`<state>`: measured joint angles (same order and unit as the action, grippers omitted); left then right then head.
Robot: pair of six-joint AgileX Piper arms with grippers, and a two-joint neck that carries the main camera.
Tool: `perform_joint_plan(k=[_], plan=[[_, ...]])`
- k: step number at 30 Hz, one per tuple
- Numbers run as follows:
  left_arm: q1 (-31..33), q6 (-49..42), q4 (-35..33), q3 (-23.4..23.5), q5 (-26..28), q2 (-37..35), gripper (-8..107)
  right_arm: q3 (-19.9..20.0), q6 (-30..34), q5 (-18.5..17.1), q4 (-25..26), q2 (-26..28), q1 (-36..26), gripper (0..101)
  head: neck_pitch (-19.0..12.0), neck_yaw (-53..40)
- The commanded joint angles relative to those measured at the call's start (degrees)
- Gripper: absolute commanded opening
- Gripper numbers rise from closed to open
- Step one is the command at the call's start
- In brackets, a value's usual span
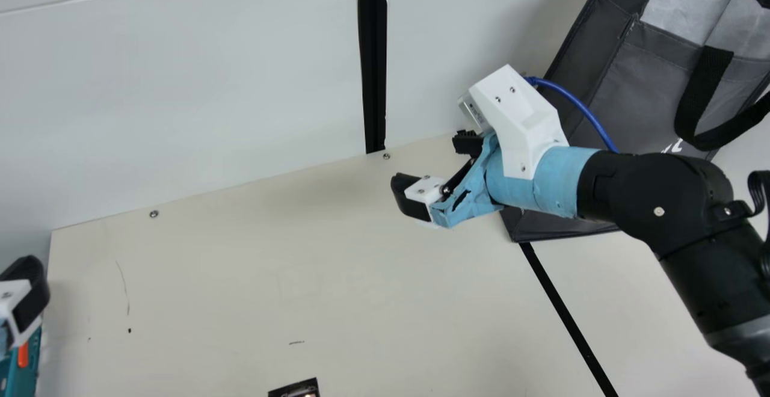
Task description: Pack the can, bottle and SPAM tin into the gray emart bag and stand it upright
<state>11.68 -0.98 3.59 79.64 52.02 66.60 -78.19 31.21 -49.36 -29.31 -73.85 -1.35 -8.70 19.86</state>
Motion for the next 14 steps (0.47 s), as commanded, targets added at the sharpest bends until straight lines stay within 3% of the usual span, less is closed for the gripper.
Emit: perform_joint_plan(k=[1,14], plan=[[0.0,0.0,0.0,0.0,0.0,0.0,90,0.0,0.0,0.0,0.0,0.0,0.0,95,-1.3,0.14],[0.0,0.0,0.0,0.0,0.0,0.0,90,0.0,0.0,0.0,0.0,0.0,0.0,95,-1.3,0.14]])
